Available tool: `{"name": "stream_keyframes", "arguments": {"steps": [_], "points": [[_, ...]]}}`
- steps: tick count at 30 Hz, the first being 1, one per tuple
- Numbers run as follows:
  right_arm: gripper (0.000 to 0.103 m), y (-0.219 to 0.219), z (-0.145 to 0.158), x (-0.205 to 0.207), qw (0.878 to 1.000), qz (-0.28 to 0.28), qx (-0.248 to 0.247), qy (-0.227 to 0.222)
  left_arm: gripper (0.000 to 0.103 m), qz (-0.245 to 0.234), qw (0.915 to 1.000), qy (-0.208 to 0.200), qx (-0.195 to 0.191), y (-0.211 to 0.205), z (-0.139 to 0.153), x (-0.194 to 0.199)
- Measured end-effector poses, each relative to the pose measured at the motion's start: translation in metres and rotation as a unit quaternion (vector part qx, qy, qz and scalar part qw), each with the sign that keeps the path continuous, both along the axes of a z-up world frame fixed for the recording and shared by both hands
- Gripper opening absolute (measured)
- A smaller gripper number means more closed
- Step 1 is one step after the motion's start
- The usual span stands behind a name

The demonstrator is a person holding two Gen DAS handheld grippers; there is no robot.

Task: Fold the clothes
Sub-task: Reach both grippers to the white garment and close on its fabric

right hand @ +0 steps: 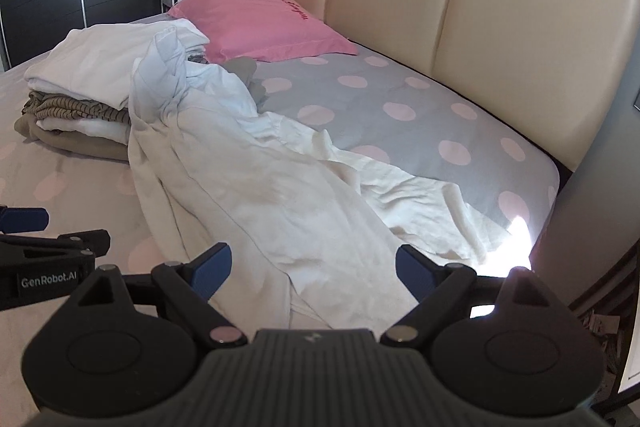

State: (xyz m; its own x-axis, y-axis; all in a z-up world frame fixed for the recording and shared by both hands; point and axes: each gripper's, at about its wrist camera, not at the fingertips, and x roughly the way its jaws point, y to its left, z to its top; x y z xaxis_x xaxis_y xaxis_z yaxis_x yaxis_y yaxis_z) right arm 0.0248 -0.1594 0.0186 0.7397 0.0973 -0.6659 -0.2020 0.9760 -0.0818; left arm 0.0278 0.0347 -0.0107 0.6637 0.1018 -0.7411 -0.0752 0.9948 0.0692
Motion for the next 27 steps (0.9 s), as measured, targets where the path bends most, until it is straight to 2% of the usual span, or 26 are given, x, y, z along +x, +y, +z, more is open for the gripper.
{"name": "stream_keyframes", "arguments": {"steps": [8,11,12,14,19,25,27], "points": [[0.088,0.01,-0.02,0.037,0.999,0.047,0.002,0.021,0.066,-0.007,0.9998,0.014,0.011,0.008,-0.013,0.027],[0.083,0.014,-0.031,0.05,0.998,0.057,0.0,0.028,0.066,-0.011,0.9997,0.021,0.008,0.012,-0.022,0.038],[0.073,0.015,-0.035,0.055,0.998,0.059,-0.001,0.031,0.066,-0.011,0.9996,0.024,0.005,0.014,-0.026,0.041],[0.065,0.017,-0.043,0.063,0.997,0.063,-0.008,0.043,0.065,-0.013,0.9995,0.029,-0.001,0.017,-0.032,0.049],[0.065,0.016,-0.06,0.075,0.996,0.068,-0.009,0.059,0.062,-0.019,0.9989,0.042,-0.013,0.023,-0.048,0.064],[0.064,0.018,-0.077,0.091,0.995,0.064,-0.008,0.082,0.061,-0.021,0.9976,0.043,-0.051,0.024,-0.064,0.079],[0.05,0.02,-0.083,0.094,0.994,0.068,-0.01,0.091,0.061,-0.022,0.9959,0.044,-0.076,0.024,-0.066,0.084]]}}
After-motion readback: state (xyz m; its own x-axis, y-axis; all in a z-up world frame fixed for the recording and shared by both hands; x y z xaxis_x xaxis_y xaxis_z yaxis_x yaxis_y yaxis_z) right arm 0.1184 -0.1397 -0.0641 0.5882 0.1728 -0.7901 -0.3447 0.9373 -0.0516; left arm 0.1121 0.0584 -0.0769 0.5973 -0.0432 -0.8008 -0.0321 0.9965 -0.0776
